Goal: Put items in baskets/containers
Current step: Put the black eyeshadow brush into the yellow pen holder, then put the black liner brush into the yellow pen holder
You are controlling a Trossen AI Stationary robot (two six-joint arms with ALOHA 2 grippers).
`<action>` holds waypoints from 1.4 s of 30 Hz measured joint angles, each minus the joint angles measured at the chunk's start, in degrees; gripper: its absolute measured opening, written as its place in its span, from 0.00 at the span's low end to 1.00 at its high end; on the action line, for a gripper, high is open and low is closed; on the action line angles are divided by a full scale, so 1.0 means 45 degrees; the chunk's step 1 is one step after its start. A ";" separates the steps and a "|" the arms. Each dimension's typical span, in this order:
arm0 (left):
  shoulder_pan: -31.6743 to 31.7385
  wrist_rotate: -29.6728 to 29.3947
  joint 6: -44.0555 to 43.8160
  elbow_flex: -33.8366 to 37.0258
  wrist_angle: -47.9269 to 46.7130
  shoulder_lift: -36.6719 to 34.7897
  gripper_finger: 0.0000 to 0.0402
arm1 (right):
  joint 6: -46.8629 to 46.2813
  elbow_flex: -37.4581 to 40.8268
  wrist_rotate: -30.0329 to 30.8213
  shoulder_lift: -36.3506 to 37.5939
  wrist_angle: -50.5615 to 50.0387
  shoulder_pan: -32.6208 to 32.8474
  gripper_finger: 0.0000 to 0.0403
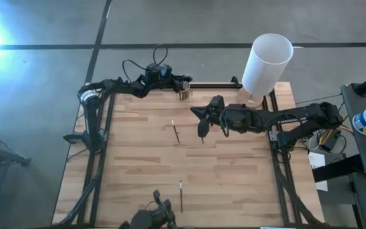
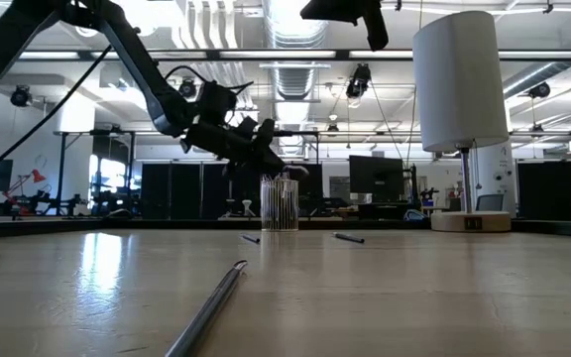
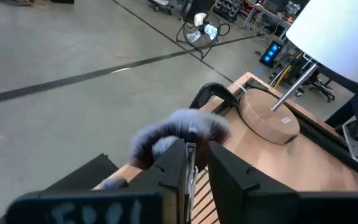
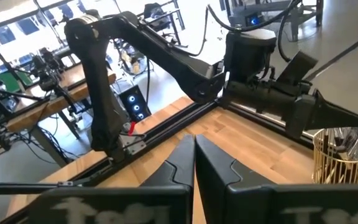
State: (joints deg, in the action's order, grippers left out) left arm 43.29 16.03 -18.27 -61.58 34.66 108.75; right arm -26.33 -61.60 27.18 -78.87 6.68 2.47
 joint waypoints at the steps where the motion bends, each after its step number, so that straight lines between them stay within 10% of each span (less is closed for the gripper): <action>1: 0.0000 0.0001 -0.0065 0.0000 -0.0026 -0.0028 0.16 | 0.0001 0.0000 0.0000 0.0000 -0.0032 -0.0002 0.02; 16: -0.0478 0.0288 0.1462 0.0316 -0.3841 -0.4045 0.17 | -0.0815 0.0001 -0.0729 0.0476 -0.1231 -0.0026 0.02; 25: -0.2024 0.0165 0.1124 0.3518 -0.3942 -0.8026 0.01 | -0.0947 0.0003 -0.1156 0.2155 -0.5073 0.0773 0.02; 42: -0.4405 -0.2096 -0.0002 0.8457 -0.3955 -1.3712 0.00 | -0.3707 0.0013 -0.0113 0.3542 -0.8994 0.2019 0.02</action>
State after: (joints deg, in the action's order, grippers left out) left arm 23.46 6.60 -18.28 -23.53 16.86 47.05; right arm -43.01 -61.54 26.67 -62.93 -33.79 11.55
